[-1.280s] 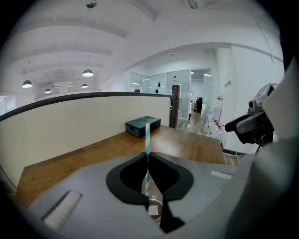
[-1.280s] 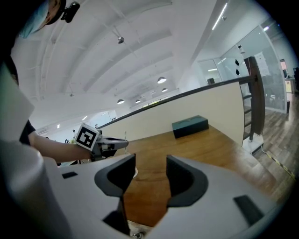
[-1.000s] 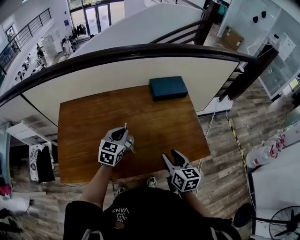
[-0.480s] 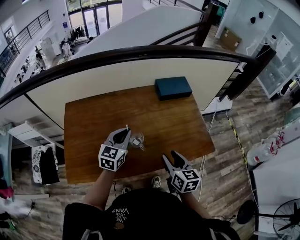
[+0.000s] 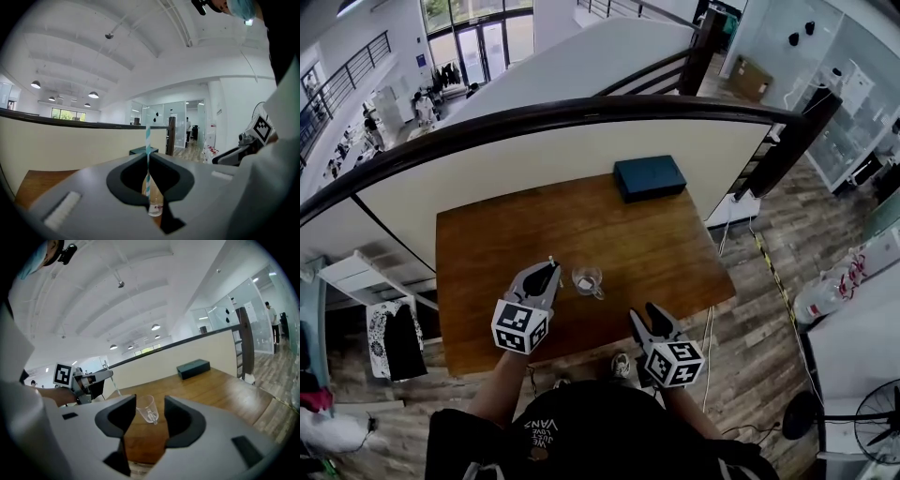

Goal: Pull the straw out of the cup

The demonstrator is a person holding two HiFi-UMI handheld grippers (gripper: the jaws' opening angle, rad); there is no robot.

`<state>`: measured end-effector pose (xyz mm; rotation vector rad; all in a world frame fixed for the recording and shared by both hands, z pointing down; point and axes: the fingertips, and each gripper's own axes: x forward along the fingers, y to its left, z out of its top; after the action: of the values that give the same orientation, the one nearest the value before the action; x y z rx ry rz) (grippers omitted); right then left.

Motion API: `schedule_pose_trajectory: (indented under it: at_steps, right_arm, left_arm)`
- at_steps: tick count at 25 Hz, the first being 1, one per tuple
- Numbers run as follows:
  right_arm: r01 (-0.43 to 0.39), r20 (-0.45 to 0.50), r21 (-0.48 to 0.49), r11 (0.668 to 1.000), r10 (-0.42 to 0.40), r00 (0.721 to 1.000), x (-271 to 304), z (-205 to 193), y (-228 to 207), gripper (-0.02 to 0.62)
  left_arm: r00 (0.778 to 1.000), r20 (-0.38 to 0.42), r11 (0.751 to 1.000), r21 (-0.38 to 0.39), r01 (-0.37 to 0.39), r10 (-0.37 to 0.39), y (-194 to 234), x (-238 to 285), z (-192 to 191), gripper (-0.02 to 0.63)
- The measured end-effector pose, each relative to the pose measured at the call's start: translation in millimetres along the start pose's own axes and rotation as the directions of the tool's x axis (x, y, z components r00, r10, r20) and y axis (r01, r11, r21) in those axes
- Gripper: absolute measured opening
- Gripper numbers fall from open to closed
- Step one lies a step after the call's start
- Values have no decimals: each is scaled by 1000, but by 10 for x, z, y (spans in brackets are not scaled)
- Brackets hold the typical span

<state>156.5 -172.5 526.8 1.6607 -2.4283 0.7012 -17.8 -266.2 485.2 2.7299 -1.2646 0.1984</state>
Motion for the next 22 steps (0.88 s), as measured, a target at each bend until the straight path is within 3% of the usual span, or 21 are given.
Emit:
schedule_pose_trajectory:
  at_steps: [7, 22]
  right_arm:
    - [16, 6, 7, 1000, -16, 1000, -6, -116, 266, 190]
    - [34, 8, 12, 999, -34, 999, 29, -383, 816, 189]
  left_arm:
    - [999, 24, 999, -43, -29, 30, 218, -375, -55, 23]
    - [999, -22, 997, -61, -46, 45, 475, -1061, -458, 23]
